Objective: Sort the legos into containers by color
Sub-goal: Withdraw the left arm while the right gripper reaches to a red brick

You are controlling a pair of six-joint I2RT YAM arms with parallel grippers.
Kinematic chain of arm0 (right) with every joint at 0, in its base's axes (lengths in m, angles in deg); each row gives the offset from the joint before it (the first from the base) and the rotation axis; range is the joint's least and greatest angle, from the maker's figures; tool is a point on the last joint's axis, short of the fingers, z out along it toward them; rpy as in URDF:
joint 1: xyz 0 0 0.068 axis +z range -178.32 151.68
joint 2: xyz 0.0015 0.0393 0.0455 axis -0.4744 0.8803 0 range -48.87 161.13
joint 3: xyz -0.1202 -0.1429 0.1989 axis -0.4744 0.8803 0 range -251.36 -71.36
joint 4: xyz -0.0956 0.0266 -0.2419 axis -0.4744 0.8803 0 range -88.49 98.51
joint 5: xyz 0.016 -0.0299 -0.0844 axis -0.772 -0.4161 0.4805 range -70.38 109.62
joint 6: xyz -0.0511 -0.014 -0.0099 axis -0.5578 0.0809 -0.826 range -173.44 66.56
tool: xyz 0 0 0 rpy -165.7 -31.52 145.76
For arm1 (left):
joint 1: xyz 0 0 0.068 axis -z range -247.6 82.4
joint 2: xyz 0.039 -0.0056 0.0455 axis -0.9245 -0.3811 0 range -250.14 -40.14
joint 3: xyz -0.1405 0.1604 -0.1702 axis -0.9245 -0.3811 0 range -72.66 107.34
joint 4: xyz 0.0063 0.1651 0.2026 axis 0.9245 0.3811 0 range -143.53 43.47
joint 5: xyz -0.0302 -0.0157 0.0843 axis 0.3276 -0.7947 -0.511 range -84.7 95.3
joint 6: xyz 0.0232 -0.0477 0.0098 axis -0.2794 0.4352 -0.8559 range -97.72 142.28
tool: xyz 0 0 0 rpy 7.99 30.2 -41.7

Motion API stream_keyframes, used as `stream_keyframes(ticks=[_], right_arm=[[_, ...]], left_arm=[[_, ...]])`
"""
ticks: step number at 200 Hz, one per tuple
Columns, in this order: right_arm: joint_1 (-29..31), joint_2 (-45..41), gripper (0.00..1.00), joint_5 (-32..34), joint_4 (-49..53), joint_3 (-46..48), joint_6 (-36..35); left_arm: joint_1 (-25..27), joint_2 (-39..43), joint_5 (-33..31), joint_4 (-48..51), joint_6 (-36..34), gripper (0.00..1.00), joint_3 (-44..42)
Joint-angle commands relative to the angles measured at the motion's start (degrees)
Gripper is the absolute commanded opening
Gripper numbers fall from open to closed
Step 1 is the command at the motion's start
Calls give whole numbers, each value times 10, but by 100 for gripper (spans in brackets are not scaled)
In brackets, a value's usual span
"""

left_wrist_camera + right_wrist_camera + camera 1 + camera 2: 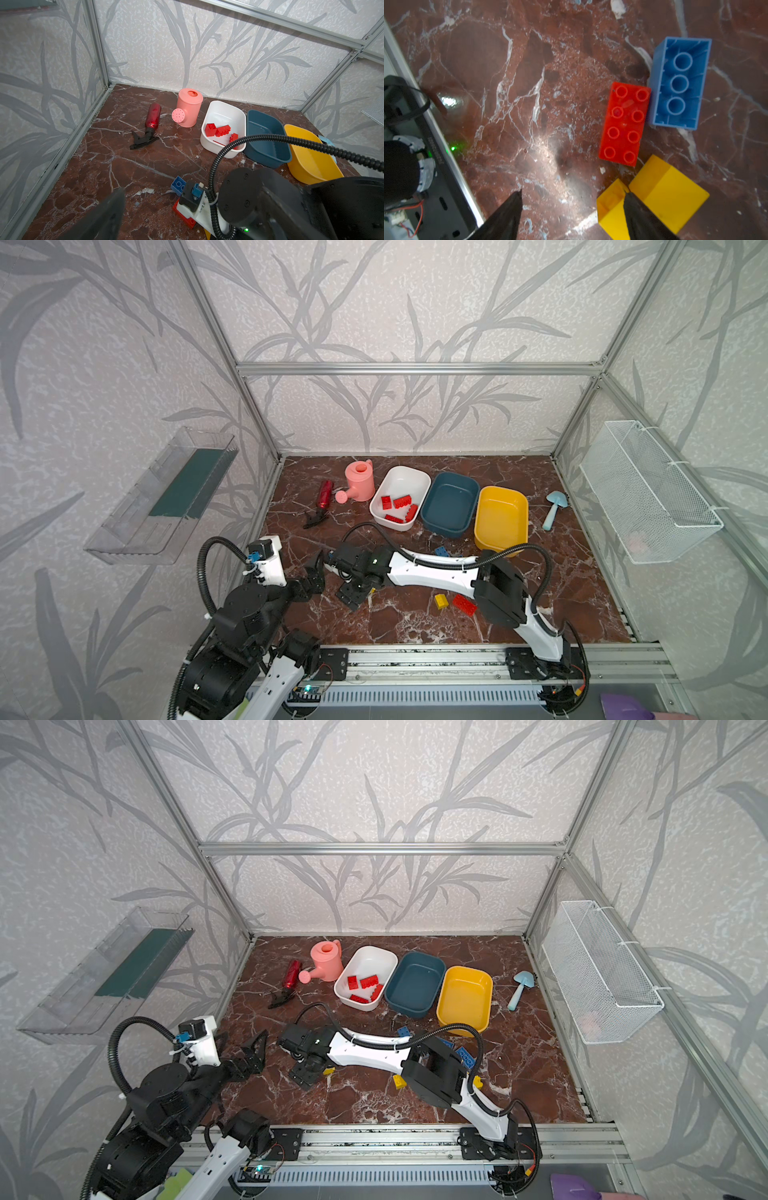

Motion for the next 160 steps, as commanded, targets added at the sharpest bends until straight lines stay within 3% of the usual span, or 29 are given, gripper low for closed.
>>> stream_keyframes(ticks=[1,110,134,160], right_arm=[[0,26,77,20,37,-35,4],[-9,115,77,79,61,-132,2],[-9,129,71,77,63,-141,1],[-10,133,57,75,72,-151,0]], left_arm=[[-3,-7,4,11,0,99,-1],[-2,-3,27,9,-4,99,-9],[-2,-6,28,8,-4,99,-9],[-2,-10,28,10,-4,99,-9]])
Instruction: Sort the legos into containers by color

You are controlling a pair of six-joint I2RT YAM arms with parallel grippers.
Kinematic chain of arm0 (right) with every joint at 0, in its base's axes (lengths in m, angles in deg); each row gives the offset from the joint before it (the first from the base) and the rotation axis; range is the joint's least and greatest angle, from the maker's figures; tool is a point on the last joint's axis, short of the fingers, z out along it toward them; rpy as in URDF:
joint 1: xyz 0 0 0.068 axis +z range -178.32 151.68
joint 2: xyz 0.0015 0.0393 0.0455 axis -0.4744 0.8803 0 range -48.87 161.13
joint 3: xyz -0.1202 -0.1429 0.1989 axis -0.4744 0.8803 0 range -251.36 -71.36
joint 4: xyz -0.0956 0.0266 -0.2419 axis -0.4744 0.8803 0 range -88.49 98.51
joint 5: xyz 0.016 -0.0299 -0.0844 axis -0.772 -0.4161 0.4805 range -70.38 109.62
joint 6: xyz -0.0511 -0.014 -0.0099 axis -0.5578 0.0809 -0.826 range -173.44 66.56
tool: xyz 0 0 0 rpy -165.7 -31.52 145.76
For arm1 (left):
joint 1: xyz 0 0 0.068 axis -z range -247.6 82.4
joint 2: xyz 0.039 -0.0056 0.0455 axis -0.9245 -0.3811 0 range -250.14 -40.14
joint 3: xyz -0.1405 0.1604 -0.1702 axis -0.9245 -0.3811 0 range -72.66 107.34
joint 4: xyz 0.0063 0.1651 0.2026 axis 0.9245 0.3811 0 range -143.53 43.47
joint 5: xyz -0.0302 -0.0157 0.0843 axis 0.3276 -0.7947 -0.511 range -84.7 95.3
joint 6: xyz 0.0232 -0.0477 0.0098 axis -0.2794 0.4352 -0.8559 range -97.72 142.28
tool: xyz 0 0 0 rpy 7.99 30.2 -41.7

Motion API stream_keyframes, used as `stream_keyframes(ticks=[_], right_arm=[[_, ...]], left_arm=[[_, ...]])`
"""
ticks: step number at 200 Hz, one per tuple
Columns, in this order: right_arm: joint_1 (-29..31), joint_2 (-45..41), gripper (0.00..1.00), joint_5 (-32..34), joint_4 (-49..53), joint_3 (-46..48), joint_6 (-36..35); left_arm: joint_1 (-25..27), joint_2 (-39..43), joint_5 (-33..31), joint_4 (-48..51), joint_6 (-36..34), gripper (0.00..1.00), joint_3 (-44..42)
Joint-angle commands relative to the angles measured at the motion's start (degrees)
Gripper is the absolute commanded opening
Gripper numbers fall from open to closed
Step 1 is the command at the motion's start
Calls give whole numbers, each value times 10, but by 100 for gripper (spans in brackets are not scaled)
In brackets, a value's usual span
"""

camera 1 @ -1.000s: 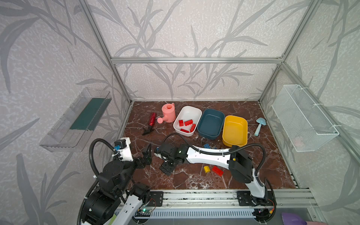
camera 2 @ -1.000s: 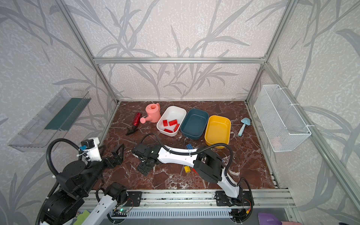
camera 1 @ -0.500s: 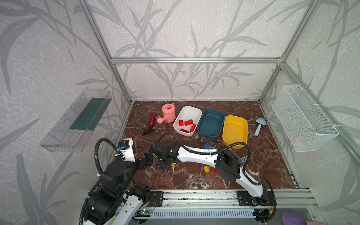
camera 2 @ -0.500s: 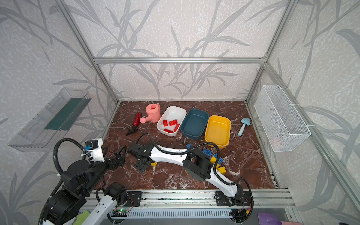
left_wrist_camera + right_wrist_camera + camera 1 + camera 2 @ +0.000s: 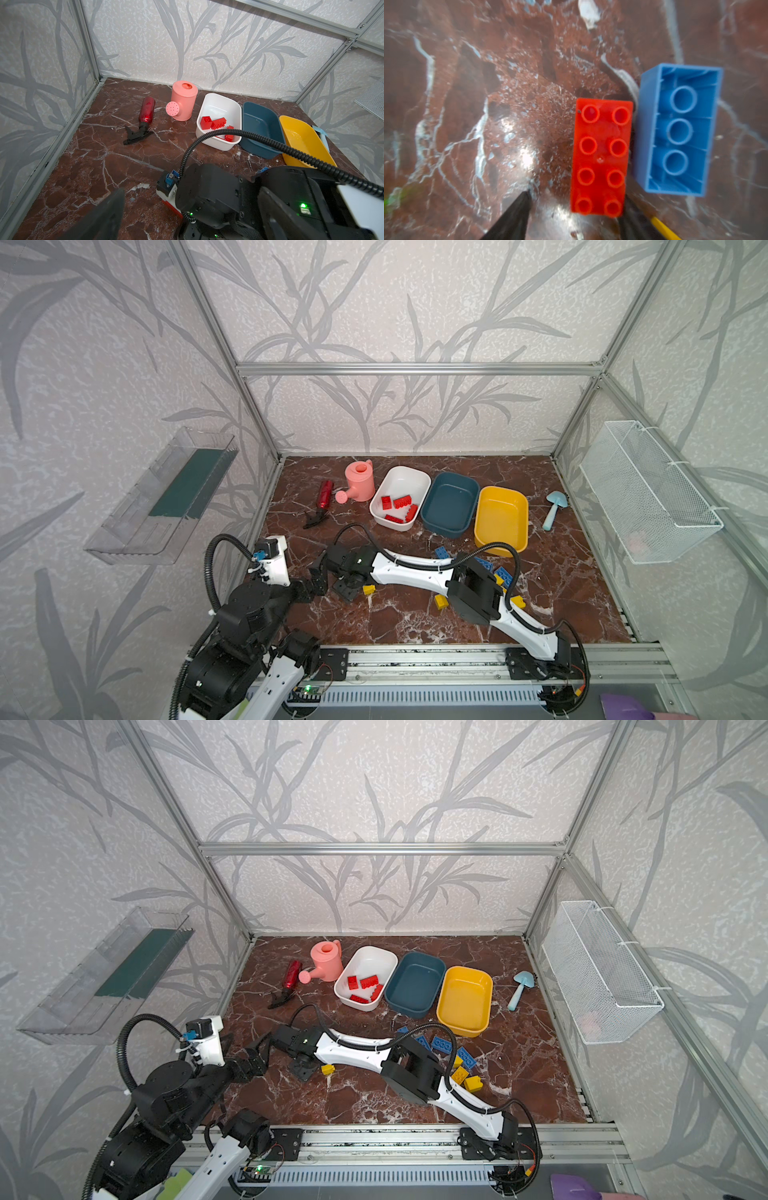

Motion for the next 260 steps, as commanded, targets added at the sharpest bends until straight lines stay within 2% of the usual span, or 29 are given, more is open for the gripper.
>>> stream_keyframes(ticks=[1,31,46,88,169,200,229,260], right_arm=[[-3,12,56,4,28,-19,-3],[-4,3,45,5,32,-19,-6],[-6,-6,35,5,37,-19,-6],[-13,-44,28,-4,43,-3,-10],[-67,-169,27,-75,-10,87,-5],[-116,-194,27,-91,-67,132,-10],[-178,-175,27,-96,-69,109,-14],[-218,-131,27,-116,-29,39,-26]], left_arm=[[-2,-7,2,3,-3,99,-5],[-2,-6,-1,2,-2,99,-4],[-3,-5,-2,3,-2,99,-4],[-3,-9,-1,2,-2,99,-4],[-2,-19,7,1,-4,99,-6],[-2,-27,13,0,-4,99,-7],[-3,-28,15,0,-4,99,-8],[-2,-34,19,0,-5,99,-7]])
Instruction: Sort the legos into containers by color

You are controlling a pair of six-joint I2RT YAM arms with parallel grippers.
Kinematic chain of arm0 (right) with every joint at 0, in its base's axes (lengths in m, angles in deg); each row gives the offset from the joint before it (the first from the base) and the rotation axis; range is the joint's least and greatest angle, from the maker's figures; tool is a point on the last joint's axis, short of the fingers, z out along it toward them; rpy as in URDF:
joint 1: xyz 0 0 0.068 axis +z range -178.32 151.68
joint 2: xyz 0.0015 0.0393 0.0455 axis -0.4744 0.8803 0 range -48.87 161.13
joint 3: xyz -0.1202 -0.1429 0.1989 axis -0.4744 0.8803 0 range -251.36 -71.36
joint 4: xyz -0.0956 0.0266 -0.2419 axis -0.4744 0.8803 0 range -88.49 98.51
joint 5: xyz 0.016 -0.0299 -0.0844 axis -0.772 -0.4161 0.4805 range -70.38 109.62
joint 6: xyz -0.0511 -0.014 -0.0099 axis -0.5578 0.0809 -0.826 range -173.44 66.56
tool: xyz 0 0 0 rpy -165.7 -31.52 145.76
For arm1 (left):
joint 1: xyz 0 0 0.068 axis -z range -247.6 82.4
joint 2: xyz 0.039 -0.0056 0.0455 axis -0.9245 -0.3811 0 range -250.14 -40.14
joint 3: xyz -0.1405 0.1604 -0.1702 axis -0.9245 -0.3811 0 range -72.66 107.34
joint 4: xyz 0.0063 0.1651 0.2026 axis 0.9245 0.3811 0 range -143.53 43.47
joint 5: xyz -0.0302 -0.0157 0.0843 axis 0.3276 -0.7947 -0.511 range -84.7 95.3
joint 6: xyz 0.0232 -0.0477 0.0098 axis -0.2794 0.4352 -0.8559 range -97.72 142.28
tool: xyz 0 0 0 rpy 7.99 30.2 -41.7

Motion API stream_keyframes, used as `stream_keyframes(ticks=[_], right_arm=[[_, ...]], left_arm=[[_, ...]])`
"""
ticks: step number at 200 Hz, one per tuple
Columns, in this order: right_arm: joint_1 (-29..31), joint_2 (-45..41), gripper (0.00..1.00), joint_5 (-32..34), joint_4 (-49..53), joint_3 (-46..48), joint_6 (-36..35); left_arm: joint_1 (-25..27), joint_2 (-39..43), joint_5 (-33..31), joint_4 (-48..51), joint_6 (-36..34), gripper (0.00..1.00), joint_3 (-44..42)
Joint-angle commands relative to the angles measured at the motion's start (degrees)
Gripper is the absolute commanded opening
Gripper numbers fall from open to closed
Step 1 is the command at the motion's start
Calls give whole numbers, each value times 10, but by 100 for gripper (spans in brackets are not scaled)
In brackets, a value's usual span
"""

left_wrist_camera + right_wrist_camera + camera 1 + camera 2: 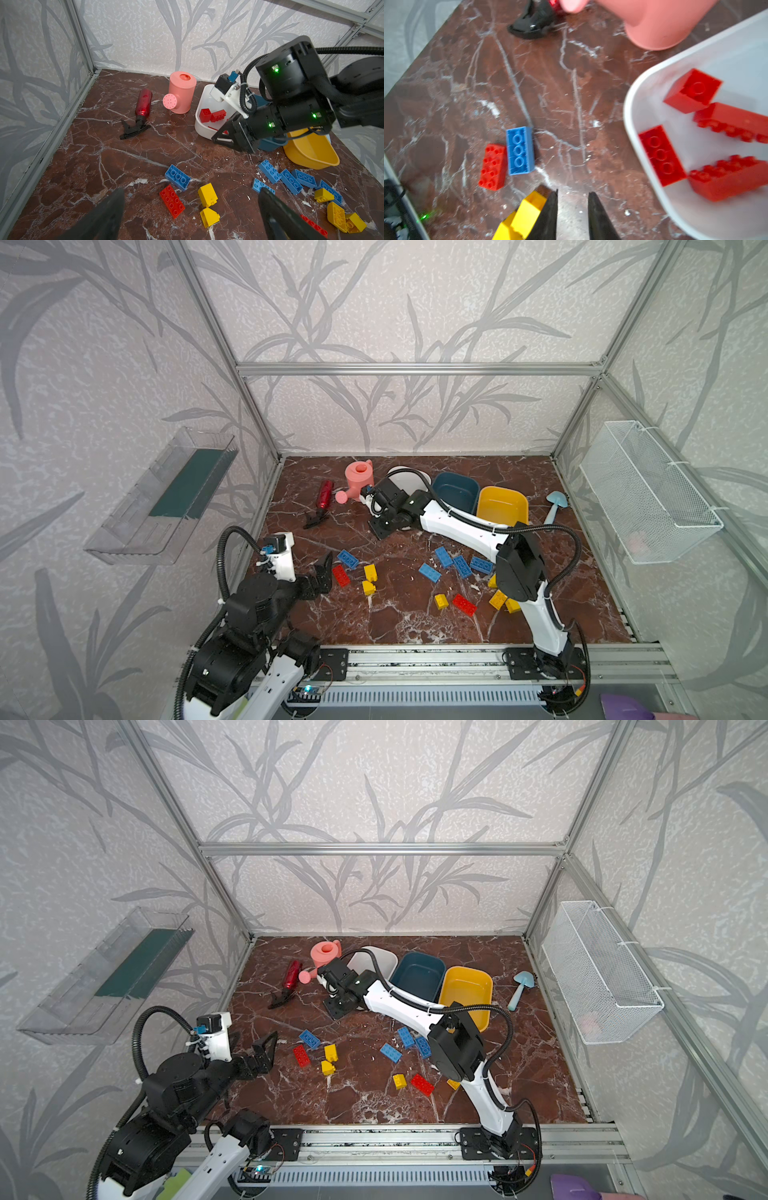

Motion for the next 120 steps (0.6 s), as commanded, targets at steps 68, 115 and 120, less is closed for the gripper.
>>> stream_keyframes(ticks=[68,115,120], right_arm=[[39,3,65,28,53,-35,-29],[142,-15,81,62,-7,37,56],[151,-13,81,70,-14,41,70]], left_arm=[[-5,8,-39,2,1,99,7],[-4,93,-97,-5,9,99,6],[-4,98,-98,-4,11,99,6]])
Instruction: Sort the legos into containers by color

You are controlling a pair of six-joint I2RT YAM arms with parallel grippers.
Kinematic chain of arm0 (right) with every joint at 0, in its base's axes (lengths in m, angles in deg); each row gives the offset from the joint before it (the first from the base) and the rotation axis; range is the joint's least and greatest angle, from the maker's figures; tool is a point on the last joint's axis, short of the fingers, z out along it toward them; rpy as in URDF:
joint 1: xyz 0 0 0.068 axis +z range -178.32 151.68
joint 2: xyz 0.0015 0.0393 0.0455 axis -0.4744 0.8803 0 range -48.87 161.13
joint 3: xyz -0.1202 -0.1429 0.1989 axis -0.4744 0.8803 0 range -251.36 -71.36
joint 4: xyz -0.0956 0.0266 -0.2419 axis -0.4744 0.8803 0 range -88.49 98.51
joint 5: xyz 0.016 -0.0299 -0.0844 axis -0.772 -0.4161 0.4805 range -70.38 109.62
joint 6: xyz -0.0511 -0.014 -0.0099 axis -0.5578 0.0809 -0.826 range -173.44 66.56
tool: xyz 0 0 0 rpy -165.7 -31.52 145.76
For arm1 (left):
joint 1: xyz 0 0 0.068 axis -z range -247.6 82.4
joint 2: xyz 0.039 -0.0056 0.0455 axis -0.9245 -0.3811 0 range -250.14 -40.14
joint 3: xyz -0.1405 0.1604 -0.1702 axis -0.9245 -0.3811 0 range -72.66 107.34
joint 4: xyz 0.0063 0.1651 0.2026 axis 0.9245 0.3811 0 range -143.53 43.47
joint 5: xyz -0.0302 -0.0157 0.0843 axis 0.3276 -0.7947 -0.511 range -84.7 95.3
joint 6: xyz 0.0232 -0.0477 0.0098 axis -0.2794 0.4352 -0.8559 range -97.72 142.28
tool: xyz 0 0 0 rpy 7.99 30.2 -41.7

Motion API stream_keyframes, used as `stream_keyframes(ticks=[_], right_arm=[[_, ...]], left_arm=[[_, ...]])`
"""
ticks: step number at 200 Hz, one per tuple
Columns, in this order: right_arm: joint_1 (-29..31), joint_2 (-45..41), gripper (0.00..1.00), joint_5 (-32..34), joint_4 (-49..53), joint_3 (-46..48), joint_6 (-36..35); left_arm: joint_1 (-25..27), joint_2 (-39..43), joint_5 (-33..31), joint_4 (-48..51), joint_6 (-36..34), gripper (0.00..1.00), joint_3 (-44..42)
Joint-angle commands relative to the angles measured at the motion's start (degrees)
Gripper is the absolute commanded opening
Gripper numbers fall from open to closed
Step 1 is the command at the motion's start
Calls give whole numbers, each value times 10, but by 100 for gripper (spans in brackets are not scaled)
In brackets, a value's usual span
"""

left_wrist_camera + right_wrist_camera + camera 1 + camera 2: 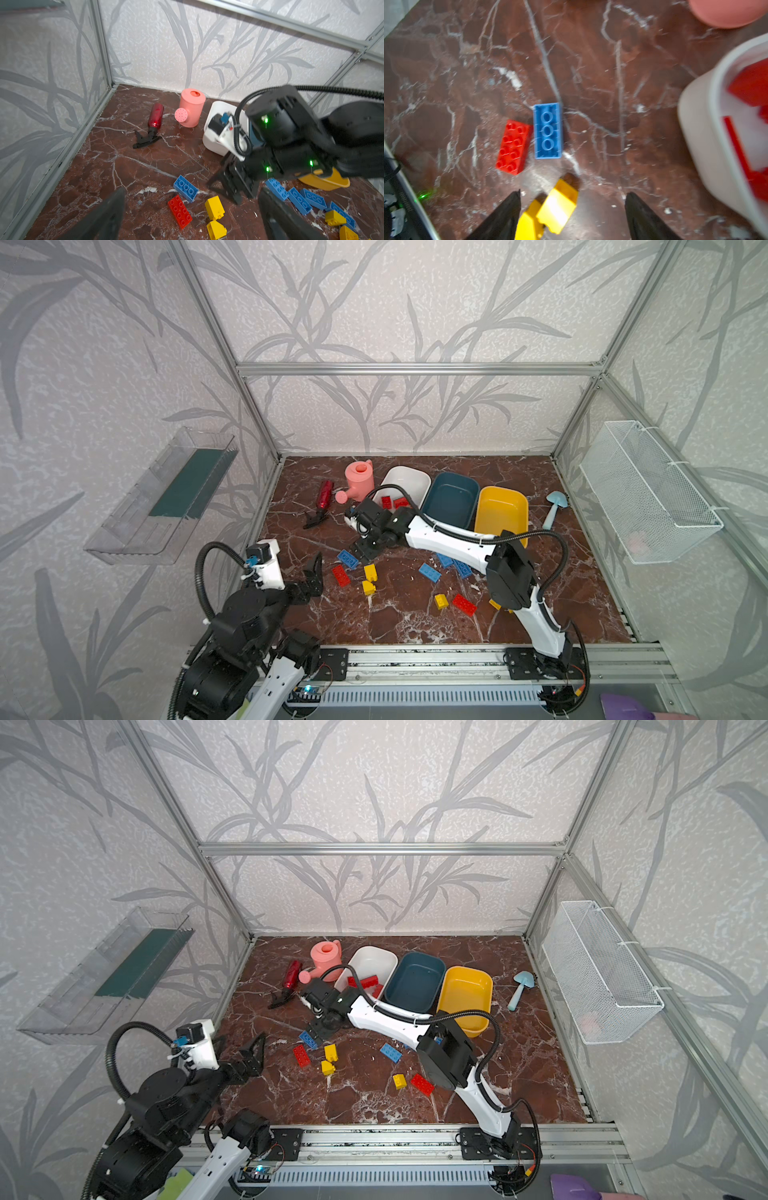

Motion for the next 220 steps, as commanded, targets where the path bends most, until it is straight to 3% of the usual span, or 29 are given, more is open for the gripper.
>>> stream_keyframes(ticks=[1,48,124,168,193,220], right_arm=[[42,-19,81,35,-34,22,60],[82,34,81,77,-36,-8,143],[88,117,82,99,-19,-88,155],[90,160,69,94,-1,-133,152],[90,191,67,93,22,-172,147],[90,209,57,99,39,-197,140]], left_arm=[[-2,26,-39,-2,9,99,6],[-2,44,-43,-2,14,99,1],[-2,52,-35,-7,12,99,-3],[0,54,-34,-7,11,99,-4],[1,54,-35,-8,9,99,-4],[2,53,-36,-9,9,99,-5]])
